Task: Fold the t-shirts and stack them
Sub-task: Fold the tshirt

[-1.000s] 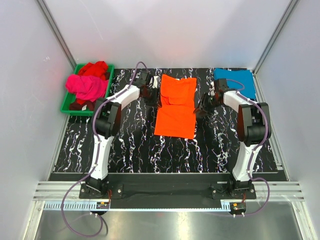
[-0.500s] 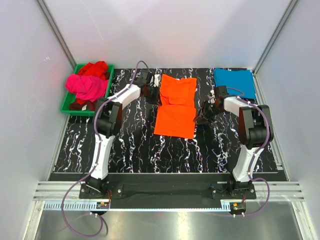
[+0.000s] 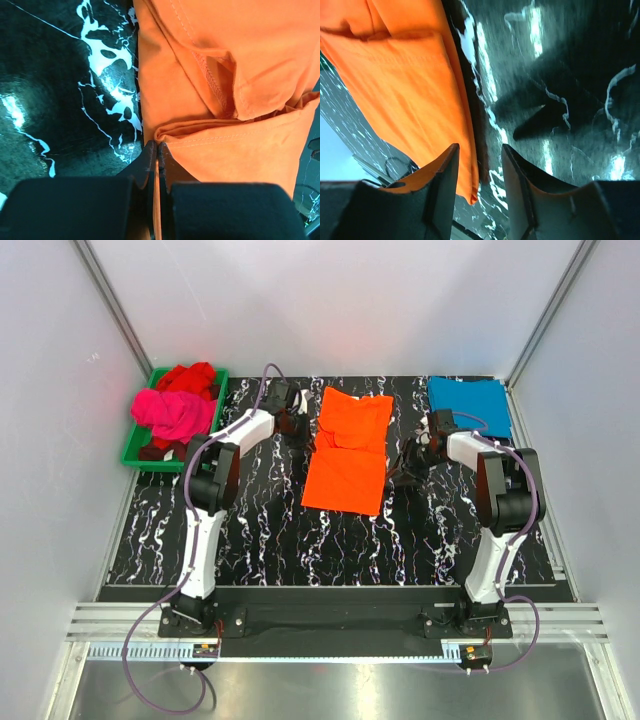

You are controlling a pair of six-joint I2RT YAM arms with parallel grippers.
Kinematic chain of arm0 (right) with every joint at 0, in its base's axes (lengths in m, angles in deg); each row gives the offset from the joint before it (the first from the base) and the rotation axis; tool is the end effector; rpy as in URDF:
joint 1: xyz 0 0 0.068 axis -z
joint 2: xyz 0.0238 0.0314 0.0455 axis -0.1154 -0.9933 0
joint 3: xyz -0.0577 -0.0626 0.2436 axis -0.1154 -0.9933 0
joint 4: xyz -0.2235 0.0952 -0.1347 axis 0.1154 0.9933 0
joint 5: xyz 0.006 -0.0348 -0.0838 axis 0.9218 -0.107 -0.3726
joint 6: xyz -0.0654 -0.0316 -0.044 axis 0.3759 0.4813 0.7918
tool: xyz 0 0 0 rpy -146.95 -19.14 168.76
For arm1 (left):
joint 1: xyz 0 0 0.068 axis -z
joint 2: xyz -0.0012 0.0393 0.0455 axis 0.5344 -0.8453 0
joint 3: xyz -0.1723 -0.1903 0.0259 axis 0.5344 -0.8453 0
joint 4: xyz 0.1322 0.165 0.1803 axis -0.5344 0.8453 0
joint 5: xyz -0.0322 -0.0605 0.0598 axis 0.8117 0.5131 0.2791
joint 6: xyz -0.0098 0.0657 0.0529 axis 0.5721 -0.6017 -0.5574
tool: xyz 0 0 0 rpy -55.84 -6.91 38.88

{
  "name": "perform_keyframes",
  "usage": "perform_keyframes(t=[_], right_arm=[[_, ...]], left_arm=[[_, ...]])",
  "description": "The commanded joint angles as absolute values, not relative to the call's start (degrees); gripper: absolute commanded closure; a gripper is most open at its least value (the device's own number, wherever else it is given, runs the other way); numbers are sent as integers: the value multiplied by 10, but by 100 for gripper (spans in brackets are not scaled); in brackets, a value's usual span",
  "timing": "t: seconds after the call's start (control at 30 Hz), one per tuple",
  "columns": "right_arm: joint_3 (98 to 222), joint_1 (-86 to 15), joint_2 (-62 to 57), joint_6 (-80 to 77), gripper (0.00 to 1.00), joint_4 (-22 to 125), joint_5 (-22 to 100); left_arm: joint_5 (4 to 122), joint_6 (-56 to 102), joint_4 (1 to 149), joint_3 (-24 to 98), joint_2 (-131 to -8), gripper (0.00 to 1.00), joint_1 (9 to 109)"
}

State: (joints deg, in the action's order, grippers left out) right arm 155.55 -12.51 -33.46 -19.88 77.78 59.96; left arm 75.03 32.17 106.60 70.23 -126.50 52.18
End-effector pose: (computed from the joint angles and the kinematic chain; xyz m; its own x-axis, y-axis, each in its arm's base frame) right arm 0.3979 0.0768 0.0894 -0.9480 0.2755 -0.1594 0.1425 0.8152 0.5613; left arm 0.4876 -0.2041 0.1105 -0.9121 -0.0249 -0.4092 0.1870 0.8630 -0.4693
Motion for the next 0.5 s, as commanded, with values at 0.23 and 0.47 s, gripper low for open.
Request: perform_keyframes(t=[0.23, 0.47], right_arm=[[1624, -127, -355, -226, 53, 796, 610], [1502, -148, -268, -252, 33, 806, 633]], left_arm=[[719, 309, 1085, 737, -1227, 65, 514], [683, 311, 1119, 617, -1104, 54, 507]])
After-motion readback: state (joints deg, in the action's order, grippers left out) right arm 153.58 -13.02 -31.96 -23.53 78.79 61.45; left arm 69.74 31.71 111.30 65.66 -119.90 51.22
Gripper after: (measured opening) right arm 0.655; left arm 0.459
